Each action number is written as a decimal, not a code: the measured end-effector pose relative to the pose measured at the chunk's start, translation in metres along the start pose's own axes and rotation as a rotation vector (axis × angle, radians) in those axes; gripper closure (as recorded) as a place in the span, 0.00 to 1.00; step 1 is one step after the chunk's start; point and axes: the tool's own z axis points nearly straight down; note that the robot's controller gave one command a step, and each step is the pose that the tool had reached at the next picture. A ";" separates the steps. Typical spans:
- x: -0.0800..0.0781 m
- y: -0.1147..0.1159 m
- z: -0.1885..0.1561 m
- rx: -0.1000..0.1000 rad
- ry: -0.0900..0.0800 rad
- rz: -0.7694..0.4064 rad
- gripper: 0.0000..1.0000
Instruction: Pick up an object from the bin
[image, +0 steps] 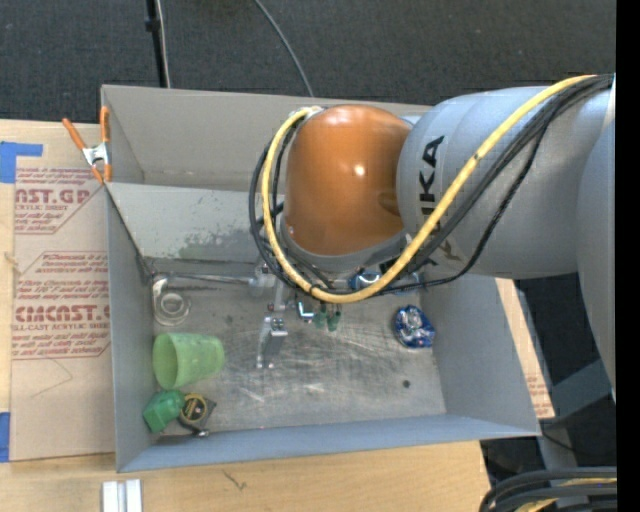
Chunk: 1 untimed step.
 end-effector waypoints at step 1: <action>-0.025 -0.037 0.123 0.001 -0.001 -0.161 0.00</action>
Offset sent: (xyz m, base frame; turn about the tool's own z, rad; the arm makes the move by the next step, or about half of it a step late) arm 0.0258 -0.0365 -0.1192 -0.1615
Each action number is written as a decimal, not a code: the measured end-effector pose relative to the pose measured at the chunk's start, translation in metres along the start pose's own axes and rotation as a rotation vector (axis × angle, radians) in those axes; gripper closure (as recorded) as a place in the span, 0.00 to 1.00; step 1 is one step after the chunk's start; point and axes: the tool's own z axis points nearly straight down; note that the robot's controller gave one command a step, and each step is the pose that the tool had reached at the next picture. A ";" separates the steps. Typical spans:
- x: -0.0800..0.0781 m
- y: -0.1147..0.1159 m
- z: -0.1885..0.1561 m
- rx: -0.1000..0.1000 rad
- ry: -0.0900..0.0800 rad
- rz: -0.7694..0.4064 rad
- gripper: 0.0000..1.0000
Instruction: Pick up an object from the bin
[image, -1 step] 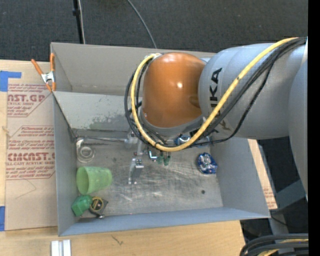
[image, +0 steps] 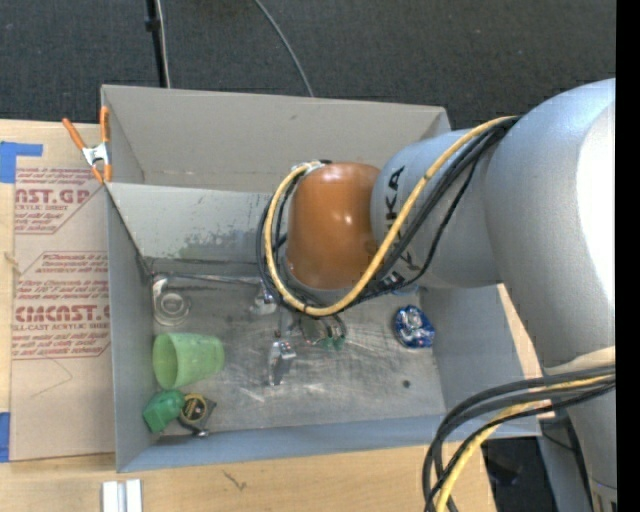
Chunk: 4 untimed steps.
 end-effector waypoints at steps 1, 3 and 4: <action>0.037 0.040 0.027 -0.003 -0.021 0.259 0.00; -0.005 0.112 0.027 0.004 -0.016 0.306 1.00; -0.005 0.113 0.027 0.002 -0.016 0.307 0.00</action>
Offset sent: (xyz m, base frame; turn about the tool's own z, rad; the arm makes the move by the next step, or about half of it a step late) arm -0.0476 0.0332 -0.0312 0.2568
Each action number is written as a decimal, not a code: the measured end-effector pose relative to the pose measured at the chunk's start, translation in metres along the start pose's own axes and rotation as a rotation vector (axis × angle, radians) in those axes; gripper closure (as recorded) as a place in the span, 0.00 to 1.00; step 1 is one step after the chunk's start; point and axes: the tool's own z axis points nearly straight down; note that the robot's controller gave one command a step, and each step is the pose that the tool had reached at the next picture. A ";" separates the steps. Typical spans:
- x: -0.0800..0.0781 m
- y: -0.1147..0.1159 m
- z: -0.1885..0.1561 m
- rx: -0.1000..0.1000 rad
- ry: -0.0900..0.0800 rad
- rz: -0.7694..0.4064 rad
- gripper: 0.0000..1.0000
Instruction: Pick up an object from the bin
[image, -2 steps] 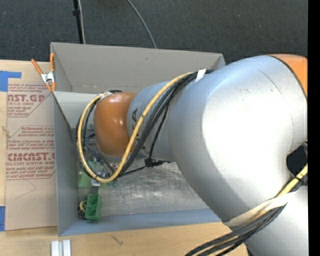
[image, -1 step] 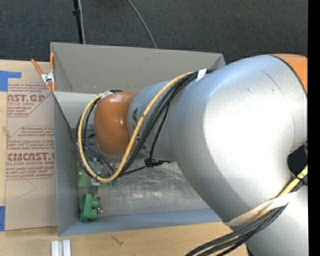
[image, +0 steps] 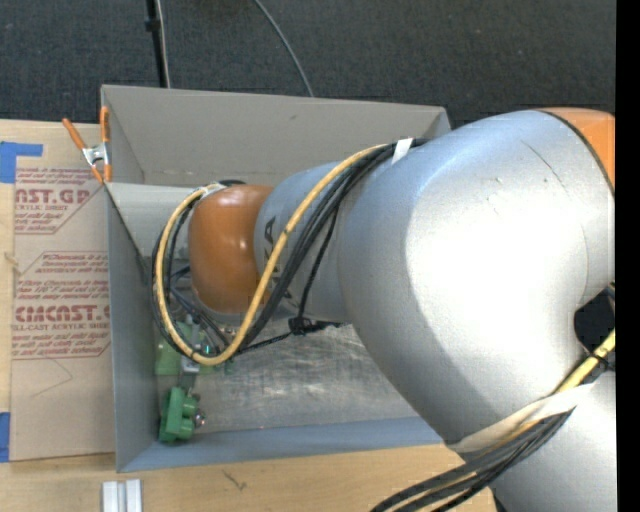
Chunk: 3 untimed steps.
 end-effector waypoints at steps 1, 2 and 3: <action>0.000 0.000 -0.001 0.000 -0.001 -0.001 1.00; -0.038 0.002 -0.114 -0.007 0.002 0.019 1.00; -0.051 0.003 -0.171 -0.006 0.002 -0.024 1.00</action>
Offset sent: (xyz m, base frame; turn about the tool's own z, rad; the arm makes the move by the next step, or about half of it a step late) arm 0.0000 0.0000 0.0000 0.0000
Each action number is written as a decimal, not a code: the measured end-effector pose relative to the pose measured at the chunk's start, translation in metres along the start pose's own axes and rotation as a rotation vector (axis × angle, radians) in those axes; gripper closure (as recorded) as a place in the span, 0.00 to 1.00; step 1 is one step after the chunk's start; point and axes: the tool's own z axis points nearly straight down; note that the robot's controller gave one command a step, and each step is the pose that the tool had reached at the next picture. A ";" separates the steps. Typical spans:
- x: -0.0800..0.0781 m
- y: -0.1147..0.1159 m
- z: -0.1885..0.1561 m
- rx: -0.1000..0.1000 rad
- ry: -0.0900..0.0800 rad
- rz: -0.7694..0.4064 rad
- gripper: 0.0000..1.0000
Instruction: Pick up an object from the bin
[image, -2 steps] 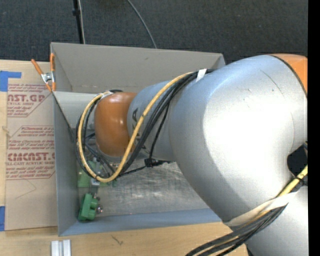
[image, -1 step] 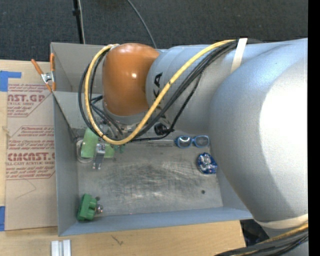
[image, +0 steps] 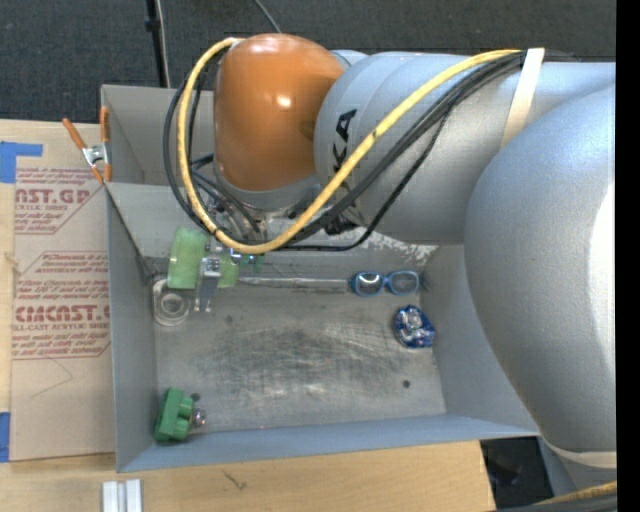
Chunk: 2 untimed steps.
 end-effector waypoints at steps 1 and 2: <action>-0.009 0.004 0.058 0.004 0.011 -0.134 1.00; -0.008 0.004 -0.032 -0.001 -0.002 -0.146 1.00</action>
Offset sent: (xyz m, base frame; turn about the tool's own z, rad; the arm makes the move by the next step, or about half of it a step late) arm 0.0109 0.0027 -0.0545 -0.1322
